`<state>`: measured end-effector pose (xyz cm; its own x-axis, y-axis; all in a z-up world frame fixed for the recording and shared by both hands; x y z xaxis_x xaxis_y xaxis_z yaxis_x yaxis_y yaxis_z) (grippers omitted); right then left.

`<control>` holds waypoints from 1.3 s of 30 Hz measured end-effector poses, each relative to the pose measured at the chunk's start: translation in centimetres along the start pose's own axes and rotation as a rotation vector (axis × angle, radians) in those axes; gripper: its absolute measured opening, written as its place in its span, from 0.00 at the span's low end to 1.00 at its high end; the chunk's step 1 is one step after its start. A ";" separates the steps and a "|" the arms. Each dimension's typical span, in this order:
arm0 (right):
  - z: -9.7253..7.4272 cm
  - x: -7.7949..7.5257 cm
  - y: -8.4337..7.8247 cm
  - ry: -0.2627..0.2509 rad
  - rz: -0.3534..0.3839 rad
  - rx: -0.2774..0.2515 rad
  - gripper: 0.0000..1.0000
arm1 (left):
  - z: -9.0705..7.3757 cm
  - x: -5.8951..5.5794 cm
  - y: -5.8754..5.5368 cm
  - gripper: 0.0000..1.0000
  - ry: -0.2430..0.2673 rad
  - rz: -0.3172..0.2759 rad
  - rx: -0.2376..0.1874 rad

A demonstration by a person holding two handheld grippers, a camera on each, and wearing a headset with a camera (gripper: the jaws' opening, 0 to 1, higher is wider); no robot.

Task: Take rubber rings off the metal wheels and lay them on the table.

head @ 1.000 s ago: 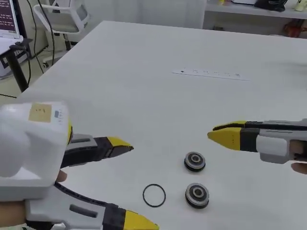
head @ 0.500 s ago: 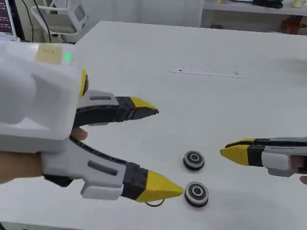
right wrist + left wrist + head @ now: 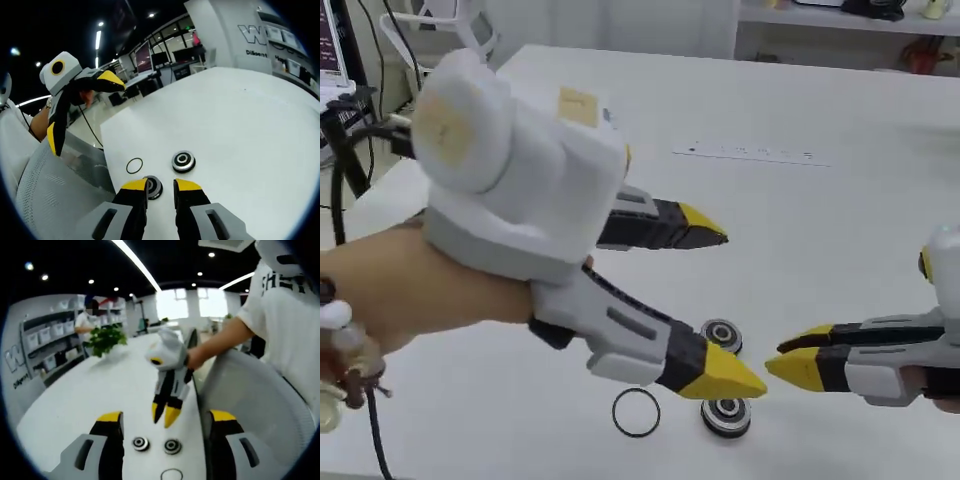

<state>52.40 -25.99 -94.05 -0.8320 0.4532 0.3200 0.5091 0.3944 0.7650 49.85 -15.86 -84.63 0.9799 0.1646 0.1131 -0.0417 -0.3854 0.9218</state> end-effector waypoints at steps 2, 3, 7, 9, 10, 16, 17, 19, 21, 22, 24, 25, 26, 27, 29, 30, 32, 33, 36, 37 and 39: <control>0.1 0.0 -0.3 0.003 -0.005 0.015 0.18 | 0.8 0.3 0.0 0.69 -0.011 0.012 0.009; 0.1 0.0 -0.5 0.002 -0.008 0.026 0.18 | 1.2 0.5 -0.1 0.69 -0.014 0.025 0.015; 0.2 0.0 -0.8 0.004 -0.007 0.040 0.18 | 2.5 0.9 -1.1 0.65 -0.041 0.008 -0.001; 0.5 0.1 -1.0 0.010 0.000 0.051 0.18 | 3.1 1.0 -2.3 0.63 -0.032 -0.022 -0.002; 0.6 0.1 -1.2 0.012 -0.001 0.059 0.17 | 3.4 1.0 -3.0 0.63 -0.027 -0.035 -0.003; 1.3 0.4 -2.1 0.028 -0.015 0.110 0.18 | 4.0 0.4 -6.5 0.57 -0.006 -0.071 0.039; 1.4 0.5 -2.2 0.037 -0.010 0.112 0.18 | 4.1 0.1 -6.9 0.56 -0.020 -0.090 0.050; 1.8 0.8 -2.5 0.063 0.023 0.117 0.18 | 4.5 -0.5 -7.7 0.57 -0.054 -0.125 0.066; 2.0 0.9 -2.8 0.066 0.013 0.130 0.20 | 4.8 -0.5 -8.0 0.55 -0.054 -0.121 0.070; 2.0 0.9 -2.9 0.063 0.006 0.137 0.20 | 4.8 -0.5 -8.1 0.54 -0.057 -0.124 0.073; 2.2 0.9 -3.1 0.059 -0.011 0.150 0.20 | 5.0 -0.5 -8.4 0.52 -0.053 -0.134 0.071; 2.3 0.9 -3.3 0.060 -0.017 0.162 0.20 | 5.1 -0.3 -8.7 0.50 -0.036 -0.139 0.066; 2.3 1.0 -3.5 0.063 -0.021 0.175 0.20 | 5.2 -0.1 -8.9 0.48 -0.021 -0.141 0.061; 2.4 1.1 -3.8 0.065 -0.031 0.189 0.20 | 5.3 0.0 -9.2 0.46 -0.014 -0.145 0.067; 2.6 1.2 -4.0 0.064 -0.047 0.201 0.20 | 5.4 0.1 -9.6 0.43 -0.001 -0.143 0.079; 2.6 1.2 -4.0 0.062 -0.059 0.206 0.21 | 5.4 0.2 -9.8 0.42 0.011 -0.144 0.082; 2.8 1.3 -4.1 0.061 -0.069 0.212 0.21 | 5.6 0.1 -9.9 0.38 0.013 -0.148 0.084; 2.8 1.3 -4.1 0.060 -0.073 0.214 0.22 | 5.7 -0.1 -10.0 0.35 -0.002 -0.139 0.087; 2.9 1.2 -4.0 0.048 -0.093 0.209 0.23 | 6.0 -0.6 -10.4 0.29 -0.023 -0.121 0.111; 2.9 1.1 -3.9 0.042 -0.100 0.204 0.23 | 6.0 -0.8 -10.7 0.28 -0.031 -0.118 0.128; 2.9 1.1 -3.9 0.038 -0.105 0.200 0.23 | 6.0 -1.0 -11.3 0.27 -0.042 -0.098 0.164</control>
<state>50.12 -24.71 -98.25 -0.8885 0.3723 0.2684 0.4498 0.5899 0.6706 50.55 -17.14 -97.42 0.9851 0.1716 0.0068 0.0835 -0.5126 0.8545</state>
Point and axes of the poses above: the centre of the closed fingertips' face, and the gripper's own axes: z roughly forward along the fingers, x roughly to its left, y roughly out of its top, the point moved 5 cm from there along -z, roughly backward along the fingers, and after that the axes turned 2 degrees about -x, right-handed, at the moved point
